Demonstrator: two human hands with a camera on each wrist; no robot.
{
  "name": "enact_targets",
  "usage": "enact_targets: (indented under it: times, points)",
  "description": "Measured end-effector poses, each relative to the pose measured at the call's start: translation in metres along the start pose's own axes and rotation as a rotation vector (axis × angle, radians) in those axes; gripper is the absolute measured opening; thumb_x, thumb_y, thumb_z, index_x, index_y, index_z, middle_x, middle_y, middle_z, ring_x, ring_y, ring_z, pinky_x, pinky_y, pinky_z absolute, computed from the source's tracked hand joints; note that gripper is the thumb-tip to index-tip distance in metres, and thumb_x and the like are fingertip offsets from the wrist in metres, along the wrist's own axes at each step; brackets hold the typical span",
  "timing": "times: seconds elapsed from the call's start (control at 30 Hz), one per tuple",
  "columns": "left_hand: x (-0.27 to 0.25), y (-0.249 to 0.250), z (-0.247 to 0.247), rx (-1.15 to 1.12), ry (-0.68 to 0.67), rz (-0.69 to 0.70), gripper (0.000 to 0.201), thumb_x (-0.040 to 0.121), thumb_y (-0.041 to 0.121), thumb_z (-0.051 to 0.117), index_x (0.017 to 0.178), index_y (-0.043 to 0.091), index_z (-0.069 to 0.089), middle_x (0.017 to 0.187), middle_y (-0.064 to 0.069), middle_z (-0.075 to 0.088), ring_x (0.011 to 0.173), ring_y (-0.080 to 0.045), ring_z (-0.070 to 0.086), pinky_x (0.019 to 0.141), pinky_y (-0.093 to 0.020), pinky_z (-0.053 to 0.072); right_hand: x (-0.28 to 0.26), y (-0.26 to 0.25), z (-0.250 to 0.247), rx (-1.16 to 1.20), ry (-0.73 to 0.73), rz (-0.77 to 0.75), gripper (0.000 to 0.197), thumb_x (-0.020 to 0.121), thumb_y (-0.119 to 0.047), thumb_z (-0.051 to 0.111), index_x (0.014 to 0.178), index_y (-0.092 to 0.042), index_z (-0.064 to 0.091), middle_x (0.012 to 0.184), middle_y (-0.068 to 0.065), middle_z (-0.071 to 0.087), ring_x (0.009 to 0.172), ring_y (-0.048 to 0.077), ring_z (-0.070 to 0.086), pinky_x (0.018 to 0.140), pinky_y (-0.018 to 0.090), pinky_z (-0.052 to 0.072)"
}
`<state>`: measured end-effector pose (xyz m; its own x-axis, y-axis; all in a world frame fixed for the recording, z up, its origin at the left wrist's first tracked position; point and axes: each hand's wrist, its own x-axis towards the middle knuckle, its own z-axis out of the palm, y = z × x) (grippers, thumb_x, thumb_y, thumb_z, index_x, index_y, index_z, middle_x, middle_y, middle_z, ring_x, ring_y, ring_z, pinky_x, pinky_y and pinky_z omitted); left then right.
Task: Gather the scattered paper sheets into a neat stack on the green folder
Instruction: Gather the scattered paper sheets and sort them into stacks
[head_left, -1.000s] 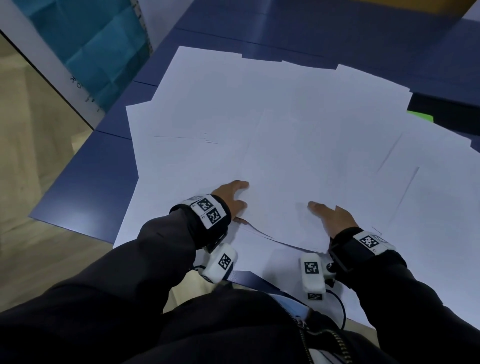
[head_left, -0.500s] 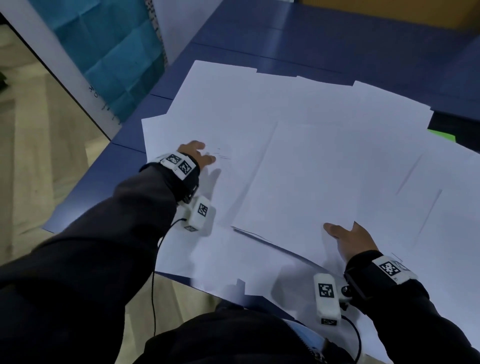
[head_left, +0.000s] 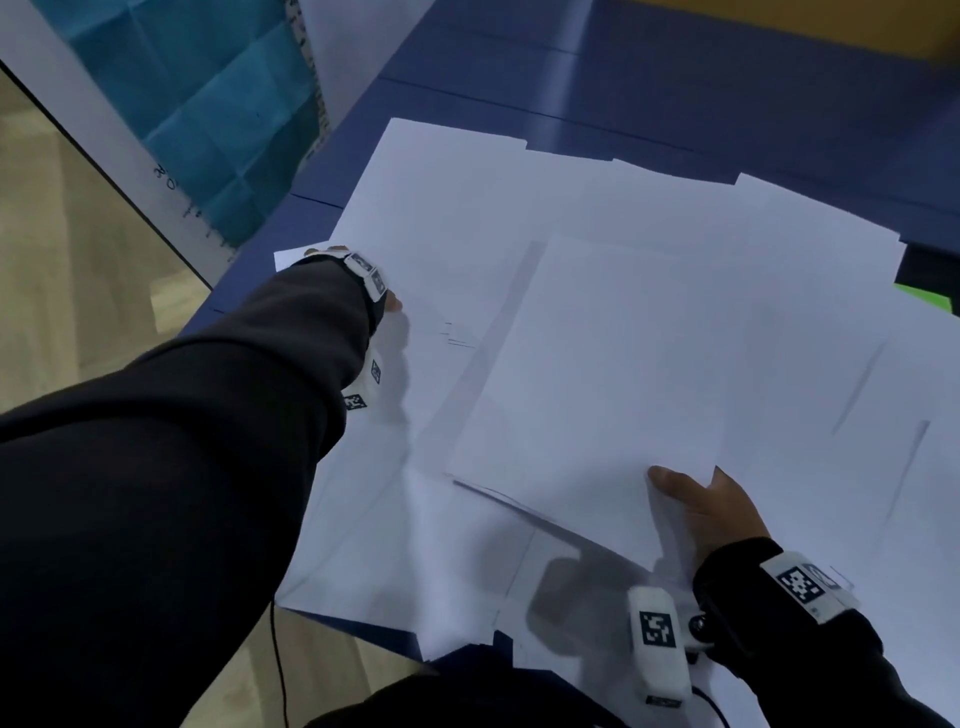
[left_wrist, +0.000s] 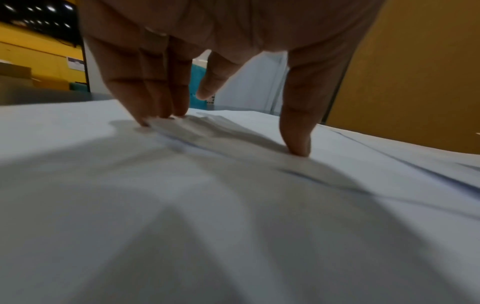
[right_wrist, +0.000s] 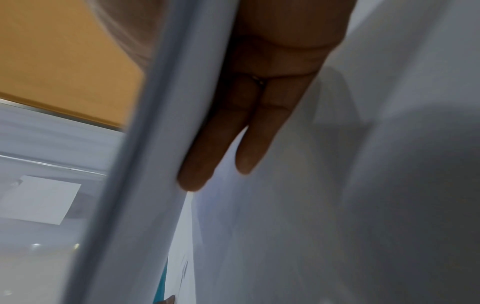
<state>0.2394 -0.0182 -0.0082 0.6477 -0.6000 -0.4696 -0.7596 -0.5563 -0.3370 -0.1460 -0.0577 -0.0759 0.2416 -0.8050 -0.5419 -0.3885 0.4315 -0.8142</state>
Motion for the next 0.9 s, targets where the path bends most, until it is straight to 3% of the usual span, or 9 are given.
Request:
enact_targets:
  times: [0.1,0.17,0.23,0.33,0.47,0.57,0.67,0.8,0.9]
  points:
    - [0.002,-0.003,-0.003,0.131,-0.045,0.088,0.047,0.090,0.038,0.050,0.137,0.036,0.043,0.145,-0.001,0.041,0.130,-0.027,0.044,0.099,-0.040,0.041,0.003,-0.007,0.010,0.016,-0.007,-0.026,0.008,0.082,-0.012,0.067,0.086,-0.009,0.062,0.086,0.011,0.065,0.084,0.028,0.060,0.078,0.032,0.049]
    - [0.005,-0.001,-0.003,0.207,-0.044,0.103,0.047,0.089,0.037,0.052,0.135,0.035,0.046,0.143,0.001,0.044,0.129,-0.026,0.045,0.095,-0.041,0.043,0.006,-0.012,0.020,0.039,-0.014,-0.049,0.017,0.074,-0.017,0.074,0.081,-0.010,0.060,0.079,0.008,0.062,0.075,0.024,0.057,0.066,0.025,0.049]
    - [0.003,0.002,-0.004,0.225,-0.033,0.075,0.042,0.091,0.041,0.049,0.131,0.030,0.050,0.138,0.001,0.047,0.129,-0.025,0.045,0.095,-0.042,0.043,0.010,-0.016,0.028,0.051,-0.033,-0.042,0.025,0.065,-0.023,0.074,0.083,-0.011,0.062,0.082,0.010,0.063,0.079,0.025,0.059,0.074,0.031,0.048]
    - [0.001,0.005,-0.004,0.178,-0.049,0.040,0.033,0.093,0.039,0.047,0.122,0.023,0.055,0.128,0.000,0.052,0.122,-0.023,0.048,0.087,-0.039,0.042,0.017,-0.019,0.038,0.068,-0.048,-0.024,0.008,0.080,-0.012,0.069,0.083,-0.013,0.062,0.086,0.011,0.063,0.084,0.026,0.058,0.080,0.037,0.044]
    - [0.008,0.007,0.002,0.014,-0.091,0.007,0.034,0.092,0.031,0.052,0.124,0.018,0.052,0.129,-0.007,0.047,0.108,-0.021,0.048,0.082,-0.028,0.044,0.021,-0.022,0.047,0.048,-0.033,-0.013,0.014,0.073,-0.017,0.073,0.082,-0.014,0.063,0.085,0.010,0.064,0.084,0.026,0.059,0.082,0.039,0.046]
    - [0.007,0.006,0.000,-0.015,-0.050,0.106,0.041,0.089,0.020,0.056,0.129,0.011,0.049,0.135,-0.012,0.046,0.089,-0.015,0.048,0.065,-0.018,0.037,0.019,-0.023,0.047,0.031,-0.031,-0.018,0.012,0.077,-0.014,0.072,0.084,-0.012,0.062,0.083,0.009,0.063,0.079,0.024,0.059,0.074,0.033,0.047]
    - [0.009,0.001,0.005,-0.134,0.032,0.094,0.031,0.088,0.014,0.047,0.117,0.014,0.059,0.128,-0.008,0.046,0.118,-0.025,0.049,0.088,-0.032,0.047,0.016,-0.026,0.048,0.018,-0.017,-0.030,0.005,0.084,-0.008,0.064,0.086,-0.012,0.061,0.079,0.006,0.062,0.068,0.021,0.056,0.058,0.025,0.047]
    - [0.015,-0.017,0.014,-0.473,0.104,0.039,0.038,0.081,0.025,0.042,0.114,0.013,0.056,0.126,-0.007,0.045,0.119,-0.027,0.050,0.084,-0.029,0.039,0.015,-0.028,0.048,-0.012,-0.037,-0.011,0.010,0.081,-0.013,0.069,0.082,-0.013,0.059,0.073,0.003,0.059,0.068,0.022,0.053,0.063,0.028,0.042]
    - [0.017,-0.027,0.016,-0.793,0.176,-0.073,0.033,0.092,0.019,0.048,0.124,0.010,0.051,0.120,-0.002,0.045,0.116,-0.028,0.050,0.089,-0.029,0.038,0.015,-0.029,0.043,-0.011,-0.049,0.041,0.029,0.065,-0.028,0.072,0.082,-0.012,0.056,0.074,0.005,0.054,0.071,0.022,0.051,0.070,0.032,0.040]
